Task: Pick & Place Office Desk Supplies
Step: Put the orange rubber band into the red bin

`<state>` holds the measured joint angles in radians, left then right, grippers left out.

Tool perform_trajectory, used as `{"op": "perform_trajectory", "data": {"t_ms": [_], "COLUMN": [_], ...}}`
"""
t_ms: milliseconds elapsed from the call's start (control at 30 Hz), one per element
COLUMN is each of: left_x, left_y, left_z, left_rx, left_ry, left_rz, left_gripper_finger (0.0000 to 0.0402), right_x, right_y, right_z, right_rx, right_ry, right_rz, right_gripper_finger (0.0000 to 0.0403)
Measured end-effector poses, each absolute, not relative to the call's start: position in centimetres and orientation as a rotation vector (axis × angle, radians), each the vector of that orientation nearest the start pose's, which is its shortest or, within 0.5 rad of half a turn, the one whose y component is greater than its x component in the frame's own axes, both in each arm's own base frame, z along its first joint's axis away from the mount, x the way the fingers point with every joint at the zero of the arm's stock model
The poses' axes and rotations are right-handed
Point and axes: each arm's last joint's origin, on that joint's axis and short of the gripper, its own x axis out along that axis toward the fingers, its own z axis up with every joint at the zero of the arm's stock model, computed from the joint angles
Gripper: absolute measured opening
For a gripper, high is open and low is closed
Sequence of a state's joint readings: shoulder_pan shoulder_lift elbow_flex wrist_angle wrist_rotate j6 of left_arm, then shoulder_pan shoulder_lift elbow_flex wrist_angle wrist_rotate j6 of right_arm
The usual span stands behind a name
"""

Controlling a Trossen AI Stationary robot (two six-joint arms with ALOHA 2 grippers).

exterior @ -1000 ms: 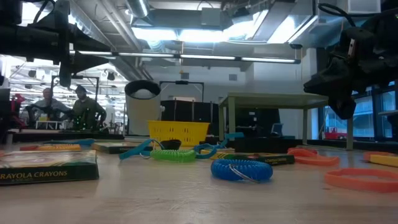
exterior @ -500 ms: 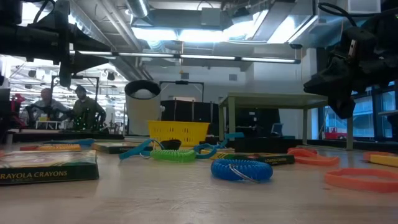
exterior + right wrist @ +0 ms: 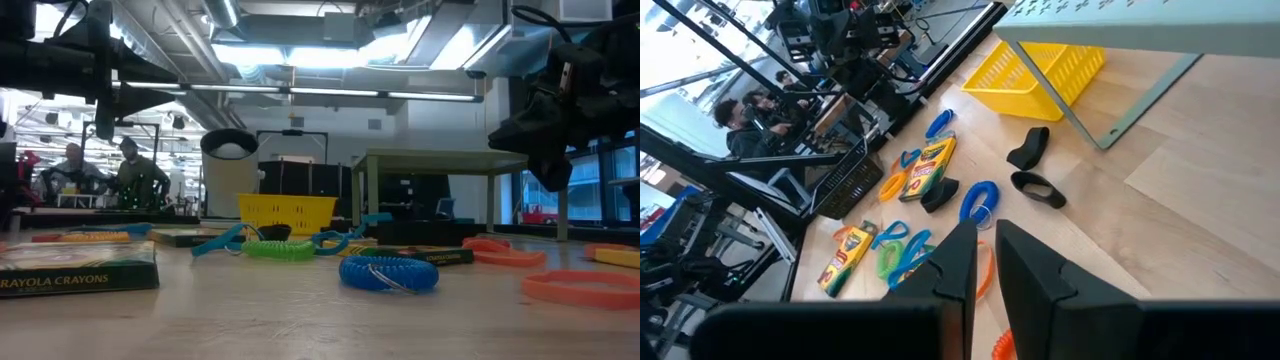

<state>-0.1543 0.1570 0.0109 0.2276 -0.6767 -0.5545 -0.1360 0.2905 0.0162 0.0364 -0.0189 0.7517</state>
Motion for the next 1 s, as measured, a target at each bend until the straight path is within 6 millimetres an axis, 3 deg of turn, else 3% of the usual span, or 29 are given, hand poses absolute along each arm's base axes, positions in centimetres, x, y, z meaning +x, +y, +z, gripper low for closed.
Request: {"op": "perform_trajectory", "data": {"t_ms": [1000], "left_x": [10.18], "left_y": [0.27], "left_z": [17.66], "left_rx": [-0.578], "left_ry": [-0.229], "left_rz": [0.494], "left_gripper_finger": [0.0148], "right_x": [11.21], "right_y": [-1.49], "right_z": [14.78], "right_rx": [0.822], "right_ry": [0.175], "right_rz": [-0.21], "right_gripper_finger": [0.0045]}}
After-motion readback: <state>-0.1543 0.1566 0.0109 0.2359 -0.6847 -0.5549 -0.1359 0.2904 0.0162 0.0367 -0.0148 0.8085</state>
